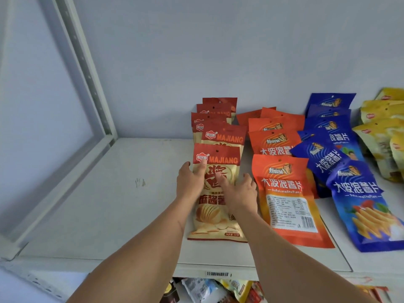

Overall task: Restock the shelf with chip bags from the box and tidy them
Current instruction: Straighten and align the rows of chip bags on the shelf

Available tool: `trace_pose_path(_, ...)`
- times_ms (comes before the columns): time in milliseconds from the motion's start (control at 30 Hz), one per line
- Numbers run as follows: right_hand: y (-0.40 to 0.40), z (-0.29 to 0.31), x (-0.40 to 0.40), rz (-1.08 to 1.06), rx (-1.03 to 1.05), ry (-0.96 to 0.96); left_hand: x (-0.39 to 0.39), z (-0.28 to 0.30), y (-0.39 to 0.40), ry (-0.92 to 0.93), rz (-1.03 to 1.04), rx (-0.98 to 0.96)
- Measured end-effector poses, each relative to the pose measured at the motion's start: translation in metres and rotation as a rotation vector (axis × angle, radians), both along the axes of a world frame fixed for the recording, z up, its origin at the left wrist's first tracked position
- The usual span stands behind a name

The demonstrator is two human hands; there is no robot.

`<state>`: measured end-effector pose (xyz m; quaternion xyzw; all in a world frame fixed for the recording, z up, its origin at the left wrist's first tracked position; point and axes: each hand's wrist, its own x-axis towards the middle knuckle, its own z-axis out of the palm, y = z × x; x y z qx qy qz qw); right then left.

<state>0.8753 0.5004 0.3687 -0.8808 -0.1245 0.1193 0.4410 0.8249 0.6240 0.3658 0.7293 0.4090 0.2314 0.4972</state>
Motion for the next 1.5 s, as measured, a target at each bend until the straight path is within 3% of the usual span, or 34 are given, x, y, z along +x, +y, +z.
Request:
trace_pose_path(233,0.023,0.005,0.04,0.149,0.175,0.199,0.014,0.0,0.009,-0.091,-0.132,-0.085)
trace_pose_path(533,0.038,0.028,0.086,0.141,0.314,0.301,0.026,0.008,0.052,-0.159,0.028,-0.166)
trace_pose_path(767,0.08,0.021,0.143,0.037,0.471,0.493,0.068,0.034,0.093,-0.268,-0.066,-0.616)
trace_pose_path(933,0.09,0.037,0.152,0.066,0.522,0.589,0.093,0.037,0.115,-0.283,-0.166,-0.727)
trace_pose_path(1167,0.114,0.032,0.161,0.113,0.42,0.545,0.111,0.034,0.122,-0.317,-0.346,-0.64)
trace_pose_path(1300,0.117,0.034,0.172,-0.049,0.43,0.459,0.095,0.045,0.123,-0.264,-0.247,-0.574)
trace_pose_path(1367,0.117,0.048,0.165,-0.061,0.335,0.33,0.082,0.056,0.115,-0.247,-0.107,-0.514)
trace_pose_path(1433,0.12,0.067,0.159,-0.006,0.224,0.092,0.069,0.056,0.109,-0.213,0.009,-0.267)
trace_pose_path(1500,0.124,0.082,0.159,0.056,0.086,-0.143,0.043,0.055,0.088,-0.122,0.012,0.186)
